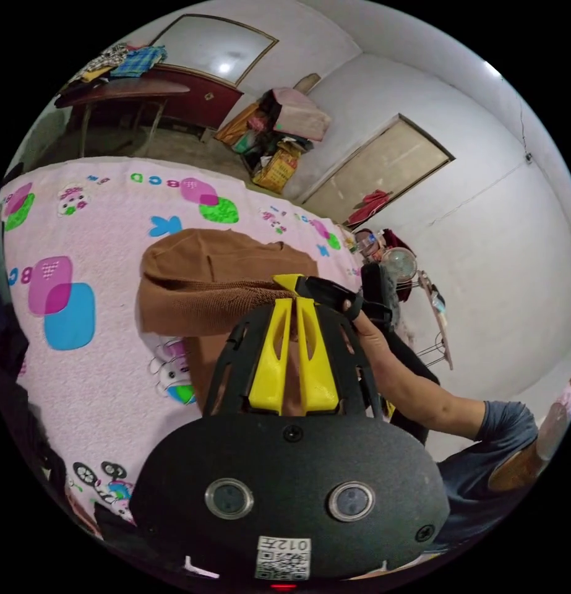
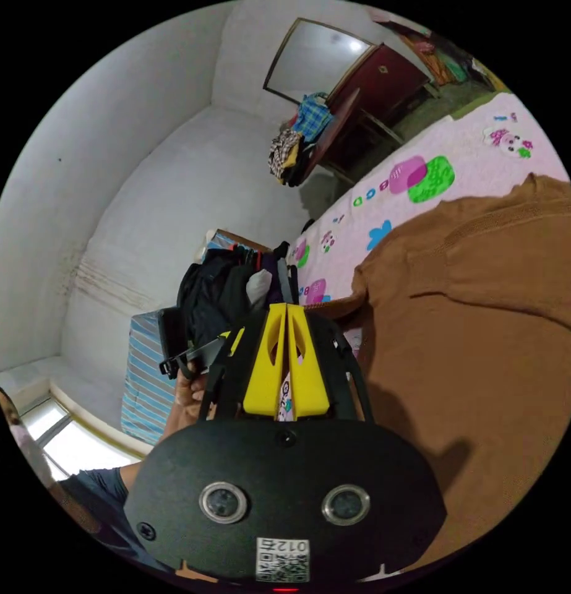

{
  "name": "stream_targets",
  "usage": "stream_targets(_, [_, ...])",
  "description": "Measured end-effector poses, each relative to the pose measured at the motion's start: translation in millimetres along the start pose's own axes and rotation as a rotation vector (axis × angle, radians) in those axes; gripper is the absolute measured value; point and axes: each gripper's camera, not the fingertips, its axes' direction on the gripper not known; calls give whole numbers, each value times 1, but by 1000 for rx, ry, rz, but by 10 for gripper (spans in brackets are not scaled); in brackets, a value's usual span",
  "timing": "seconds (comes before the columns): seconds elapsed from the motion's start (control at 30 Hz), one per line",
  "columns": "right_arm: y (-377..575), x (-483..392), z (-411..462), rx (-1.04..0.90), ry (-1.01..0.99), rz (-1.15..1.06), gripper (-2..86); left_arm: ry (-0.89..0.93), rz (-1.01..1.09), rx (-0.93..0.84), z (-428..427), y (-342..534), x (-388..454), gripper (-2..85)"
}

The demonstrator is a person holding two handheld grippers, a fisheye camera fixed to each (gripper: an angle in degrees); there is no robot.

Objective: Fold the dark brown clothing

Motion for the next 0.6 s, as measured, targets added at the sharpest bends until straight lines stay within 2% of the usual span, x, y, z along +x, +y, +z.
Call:
stream_targets(0.2, [-37,10,-81,84,56,-25,-9,100,33,-13,109,-58,61,6])
stream_targets(0.37, [-65,34,-132,69,141,-18,-8,130,3,-32,214,-98,97,8])
stream_targets(0.5, [-79,63,-168,66,245,25,-9,118,-48,-55,318,-120,115,8])
stream_targets(0.6, [-84,79,-192,81,319,45,-9,24,-53,-121,394,-133,130,8])
